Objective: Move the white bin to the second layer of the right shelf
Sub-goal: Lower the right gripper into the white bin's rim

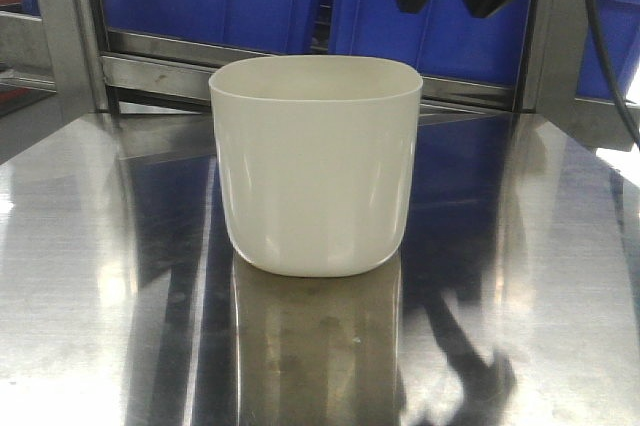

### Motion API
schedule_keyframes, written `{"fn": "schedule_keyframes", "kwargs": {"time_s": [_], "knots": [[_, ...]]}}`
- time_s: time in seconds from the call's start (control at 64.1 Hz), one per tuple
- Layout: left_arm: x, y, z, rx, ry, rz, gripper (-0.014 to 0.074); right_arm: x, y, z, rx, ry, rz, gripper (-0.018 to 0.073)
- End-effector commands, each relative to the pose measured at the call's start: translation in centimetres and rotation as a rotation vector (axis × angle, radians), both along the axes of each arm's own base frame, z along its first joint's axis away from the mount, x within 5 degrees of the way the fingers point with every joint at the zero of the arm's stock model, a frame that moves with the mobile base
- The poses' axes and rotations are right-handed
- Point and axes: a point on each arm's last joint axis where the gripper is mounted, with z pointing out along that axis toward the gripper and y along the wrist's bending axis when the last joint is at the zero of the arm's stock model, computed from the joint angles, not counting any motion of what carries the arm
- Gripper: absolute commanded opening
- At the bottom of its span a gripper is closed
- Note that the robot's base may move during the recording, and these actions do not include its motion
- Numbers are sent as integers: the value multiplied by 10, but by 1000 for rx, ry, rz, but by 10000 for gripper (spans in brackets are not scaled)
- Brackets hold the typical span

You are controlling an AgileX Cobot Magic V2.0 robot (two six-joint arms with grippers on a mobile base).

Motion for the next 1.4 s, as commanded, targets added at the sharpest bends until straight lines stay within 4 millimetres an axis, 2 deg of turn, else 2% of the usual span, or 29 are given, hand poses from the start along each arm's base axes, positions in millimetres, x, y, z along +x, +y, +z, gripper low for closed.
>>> {"fn": "schedule_keyframes", "kwargs": {"time_s": [0.0,0.187,0.327,0.655,0.873,1.185,1.278,1.388], "knots": [[0,1,-4,-19,-59,6,85,-3,0,25,67,-92,-5,622],[0,1,-4,-19,-59,6,85,-4,3,26,129,-61,-13,622],[0,1,-4,-19,-59,6,85,1,6,17,125,-26,-14,622],[0,1,-4,-19,-59,6,85,24,19,5,86,54,-5,622],[0,1,-4,-19,-59,6,85,42,28,-15,46,133,-3,622],[0,1,-4,-19,-59,6,85,53,34,-48,-7,240,-1,622],[0,1,-4,-19,-59,6,85,55,35,-54,-14,253,-2,584],[0,1,-4,-19,-59,6,85,56,36,-58,-21,267,-1,480]]}}
